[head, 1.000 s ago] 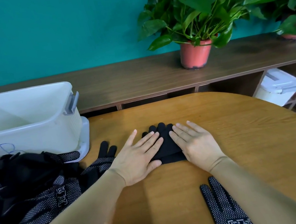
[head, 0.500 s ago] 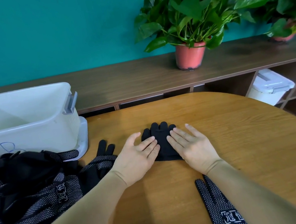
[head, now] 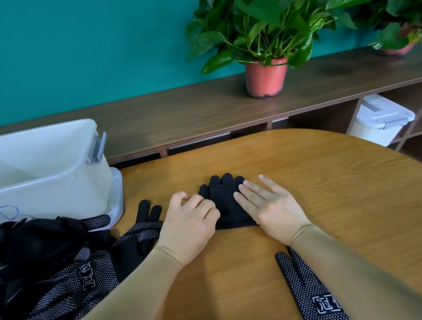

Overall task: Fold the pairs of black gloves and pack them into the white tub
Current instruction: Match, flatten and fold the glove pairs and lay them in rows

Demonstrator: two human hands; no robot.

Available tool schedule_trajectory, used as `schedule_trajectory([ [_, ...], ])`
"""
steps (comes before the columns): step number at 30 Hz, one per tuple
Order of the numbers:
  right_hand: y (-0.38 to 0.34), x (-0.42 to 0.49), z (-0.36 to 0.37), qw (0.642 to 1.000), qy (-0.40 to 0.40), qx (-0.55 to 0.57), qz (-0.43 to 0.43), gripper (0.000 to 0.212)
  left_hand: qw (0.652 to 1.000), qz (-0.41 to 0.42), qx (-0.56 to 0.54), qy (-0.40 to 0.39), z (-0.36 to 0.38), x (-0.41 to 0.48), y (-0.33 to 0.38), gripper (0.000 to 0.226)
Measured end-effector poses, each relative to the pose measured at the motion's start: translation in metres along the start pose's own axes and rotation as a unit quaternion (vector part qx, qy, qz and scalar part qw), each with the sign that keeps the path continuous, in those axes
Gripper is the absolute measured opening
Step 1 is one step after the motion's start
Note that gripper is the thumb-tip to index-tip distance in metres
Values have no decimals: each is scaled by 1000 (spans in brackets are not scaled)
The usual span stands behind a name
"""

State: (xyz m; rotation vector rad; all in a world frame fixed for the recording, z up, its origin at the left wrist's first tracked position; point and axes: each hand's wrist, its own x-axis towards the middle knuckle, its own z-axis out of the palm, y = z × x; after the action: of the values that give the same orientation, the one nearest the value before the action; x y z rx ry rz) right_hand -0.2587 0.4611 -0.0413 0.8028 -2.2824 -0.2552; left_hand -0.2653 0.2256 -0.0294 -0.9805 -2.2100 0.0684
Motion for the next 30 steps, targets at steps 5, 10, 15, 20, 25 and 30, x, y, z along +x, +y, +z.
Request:
schedule_trajectory([
  [5,0,1,-3,1000,-11,2,-15,42,999,22,-7,-46,-2,4,-2,12],
  [10,3,6,-14,996,-85,19,-5,61,994,30,-56,-93,-9,3,-4,12],
  [15,3,10,-48,985,-106,115,67,66,980,-54,-149,-123,-33,5,-8,36],
  [20,-32,21,-58,951,-133,209,185,35,947,-117,-236,-183,-26,-8,7,30],
  [25,-34,12,-40,946,-133,189,227,26,929,-170,-271,-186,-12,-4,14,33],
  [30,-5,4,-23,950,-128,159,238,35,920,-190,-290,-184,8,26,25,32],
])
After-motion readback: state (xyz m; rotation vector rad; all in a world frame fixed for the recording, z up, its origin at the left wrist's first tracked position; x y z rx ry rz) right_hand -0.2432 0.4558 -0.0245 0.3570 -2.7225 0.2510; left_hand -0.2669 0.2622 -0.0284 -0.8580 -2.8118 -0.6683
